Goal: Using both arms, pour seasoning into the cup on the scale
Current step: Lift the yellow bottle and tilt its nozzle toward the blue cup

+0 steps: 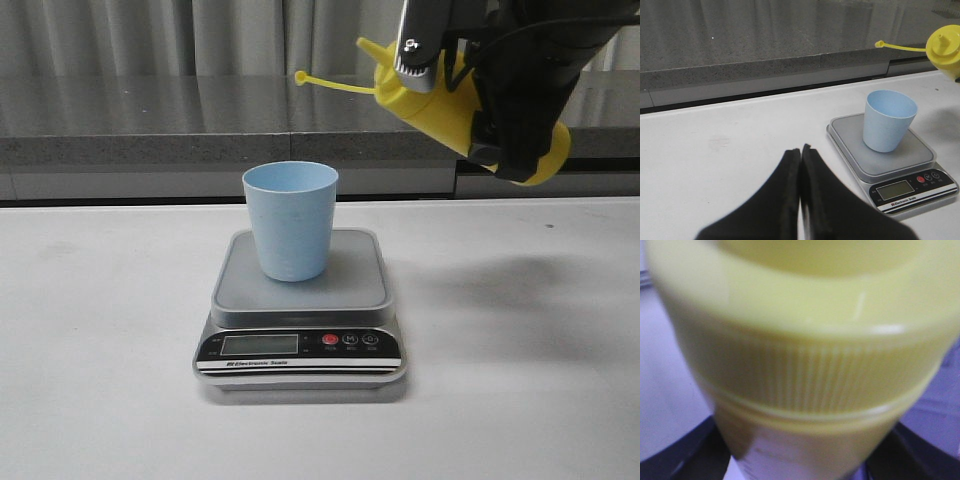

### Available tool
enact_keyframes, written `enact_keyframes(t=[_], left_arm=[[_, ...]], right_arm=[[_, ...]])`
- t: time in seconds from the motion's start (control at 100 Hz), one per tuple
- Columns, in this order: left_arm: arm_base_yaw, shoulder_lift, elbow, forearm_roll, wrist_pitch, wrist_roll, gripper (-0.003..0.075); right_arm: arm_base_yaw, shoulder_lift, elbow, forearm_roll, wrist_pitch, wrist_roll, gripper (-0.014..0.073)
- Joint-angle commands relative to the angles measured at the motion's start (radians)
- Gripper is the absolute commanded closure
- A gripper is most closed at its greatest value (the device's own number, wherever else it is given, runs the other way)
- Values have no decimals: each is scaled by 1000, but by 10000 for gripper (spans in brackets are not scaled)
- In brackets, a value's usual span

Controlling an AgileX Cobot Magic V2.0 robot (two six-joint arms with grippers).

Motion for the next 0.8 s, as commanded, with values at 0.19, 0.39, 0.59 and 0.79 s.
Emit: enact_keyframes(t=[0.19,0.39,0.59,0.79], left_arm=[[1,7,-27,-14,-76,-5,741],[1,7,-27,-14,-76,-5,741],[1,7,-27,-14,-76,-5,741],[1,7,-27,-14,-76,-5,741]], right_arm=[[56,-50,-37,-390,46,-5,258],[56,-34,-37,-494,184,-2,258],[63,-27,-38,-628,199,47,258],[116,27,-83,-700,262,60,258]])
